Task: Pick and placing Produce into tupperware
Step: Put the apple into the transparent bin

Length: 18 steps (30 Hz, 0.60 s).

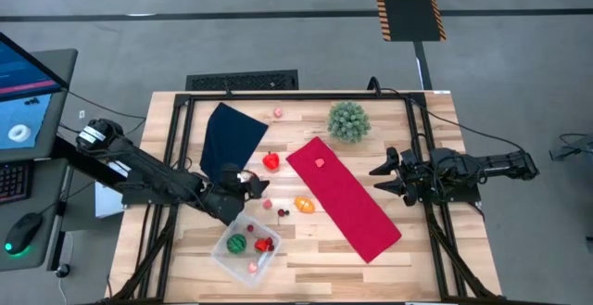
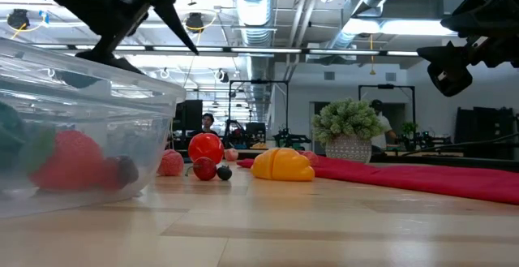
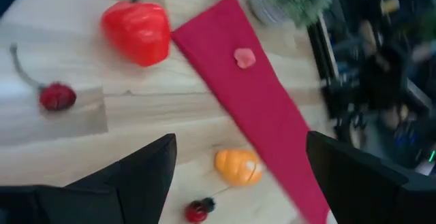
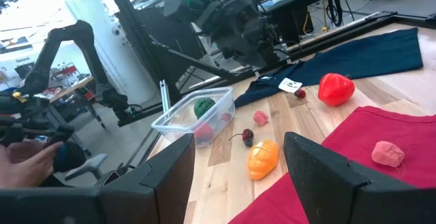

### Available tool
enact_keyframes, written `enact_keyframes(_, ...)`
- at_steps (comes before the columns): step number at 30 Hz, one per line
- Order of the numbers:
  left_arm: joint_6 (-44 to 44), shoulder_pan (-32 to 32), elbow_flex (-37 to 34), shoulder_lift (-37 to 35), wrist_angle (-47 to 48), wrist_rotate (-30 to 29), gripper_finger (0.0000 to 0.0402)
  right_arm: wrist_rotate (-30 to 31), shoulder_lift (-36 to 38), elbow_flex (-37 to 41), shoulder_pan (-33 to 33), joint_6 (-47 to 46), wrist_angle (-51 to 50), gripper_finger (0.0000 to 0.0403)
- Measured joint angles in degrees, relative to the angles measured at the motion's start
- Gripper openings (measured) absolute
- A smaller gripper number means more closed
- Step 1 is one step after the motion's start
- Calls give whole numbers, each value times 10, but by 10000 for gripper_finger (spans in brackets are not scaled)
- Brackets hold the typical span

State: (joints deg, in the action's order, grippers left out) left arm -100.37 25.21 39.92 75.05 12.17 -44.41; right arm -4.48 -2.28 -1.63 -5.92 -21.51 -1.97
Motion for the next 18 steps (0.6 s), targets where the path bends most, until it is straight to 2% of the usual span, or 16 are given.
enact_keyframes(4, -38, -24, 0, 0, -1, 8, 316, 0, 0, 0, 0, 0, 0, 249)
enact_keyframes(10, -8, -64, 0, 0, -7, 20, 316, 0, 0, 0, 0, 0, 0, 249)
enact_keyframes(18, -56, -76, 0, 0, 55, 63, 316, 0, 0, 0, 0, 0, 0, 249)
